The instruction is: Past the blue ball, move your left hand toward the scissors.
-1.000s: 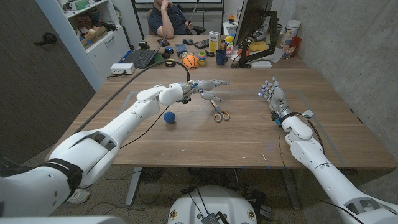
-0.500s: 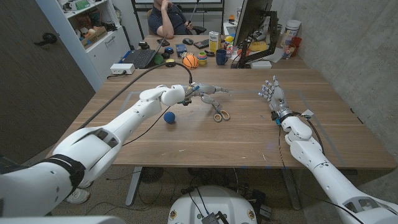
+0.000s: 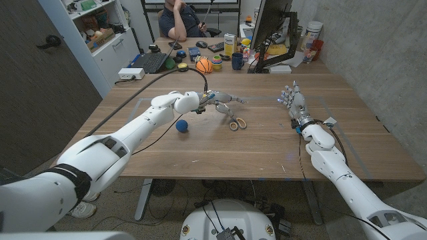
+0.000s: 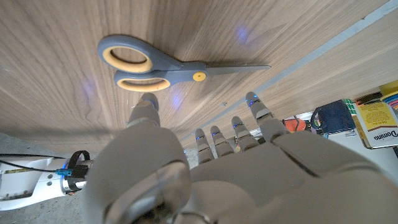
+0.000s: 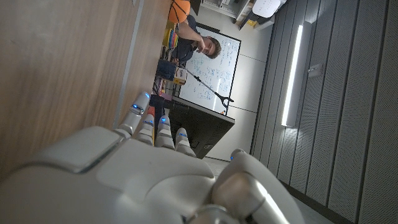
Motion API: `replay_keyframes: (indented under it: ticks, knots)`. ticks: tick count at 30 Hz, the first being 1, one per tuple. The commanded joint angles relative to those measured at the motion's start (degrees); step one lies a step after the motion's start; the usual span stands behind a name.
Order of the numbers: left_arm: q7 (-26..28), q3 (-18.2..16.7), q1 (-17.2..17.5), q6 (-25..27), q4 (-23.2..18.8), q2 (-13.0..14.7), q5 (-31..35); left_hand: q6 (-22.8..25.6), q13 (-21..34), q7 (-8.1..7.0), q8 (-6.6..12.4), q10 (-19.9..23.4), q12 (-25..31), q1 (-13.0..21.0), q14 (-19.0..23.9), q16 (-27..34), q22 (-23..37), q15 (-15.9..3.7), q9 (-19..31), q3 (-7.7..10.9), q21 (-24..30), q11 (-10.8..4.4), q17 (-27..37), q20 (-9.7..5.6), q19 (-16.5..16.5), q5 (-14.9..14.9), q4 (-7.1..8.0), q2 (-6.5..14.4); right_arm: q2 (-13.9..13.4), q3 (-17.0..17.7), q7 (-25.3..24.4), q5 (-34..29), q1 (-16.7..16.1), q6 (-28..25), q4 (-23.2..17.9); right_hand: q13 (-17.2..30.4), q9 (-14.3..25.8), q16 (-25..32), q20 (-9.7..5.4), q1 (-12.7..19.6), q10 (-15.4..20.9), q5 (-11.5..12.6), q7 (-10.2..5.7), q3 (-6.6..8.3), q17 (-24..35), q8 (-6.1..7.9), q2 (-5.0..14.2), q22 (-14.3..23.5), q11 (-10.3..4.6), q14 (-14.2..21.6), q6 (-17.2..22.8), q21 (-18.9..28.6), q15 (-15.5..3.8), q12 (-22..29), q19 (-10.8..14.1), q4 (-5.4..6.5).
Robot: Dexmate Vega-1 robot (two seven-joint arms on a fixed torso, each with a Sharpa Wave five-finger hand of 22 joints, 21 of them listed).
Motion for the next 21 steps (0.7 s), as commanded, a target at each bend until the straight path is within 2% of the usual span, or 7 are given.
replay_keyframes:
  ticks: [1, 21]
  knots:
    - [0.2, 0.4, 0.1, 0.6, -0.7, 0.3, 0.8, 1.0, 0.2, -0.15, 0.3, 0.5, -0.2, 1.0, 0.3, -0.1, 0.1, -5.54, 0.2, 0.06, -0.5, -0.19, 0.2, -0.56, 0.1, -0.2, -0.19, 0.0, 0.2, -0.1, 0.1, -0.1, 0.3, 0.0, 0.4, 0.3, 0.2, -0.1, 0.35, 0.1, 0.4, 0.2, -0.11, -0.39, 0.1, 0.1, 1.28, 0.1, 0.03, 0.4, -0.5, -0.2, 0.28, 0.3, -4.5, -0.04]
    - [0.1, 0.5, 0.2, 1.0, -1.0, 0.4, 1.1, 2.6, 0.2, -0.18, 0.21, 0.7, -0.5, 1.9, 0.6, -0.5, 0.1, -6.11, 0.1, -0.19, -0.7, -0.41, 0.3, -1.17, -0.5, -0.7, 0.23, 0.2, 0.2, -0.3, 0.4, -0.2, 0.4, -0.3, 0.4, 0.3, 0.2, -0.4, 0.4, 0.1, 0.5, 0.2, -0.13, -0.76, 0.1, 0.2, 1.38, 0.1, -0.02, 0.4, -0.5, -0.6, 0.27, 0.3, -4.4, -0.04]
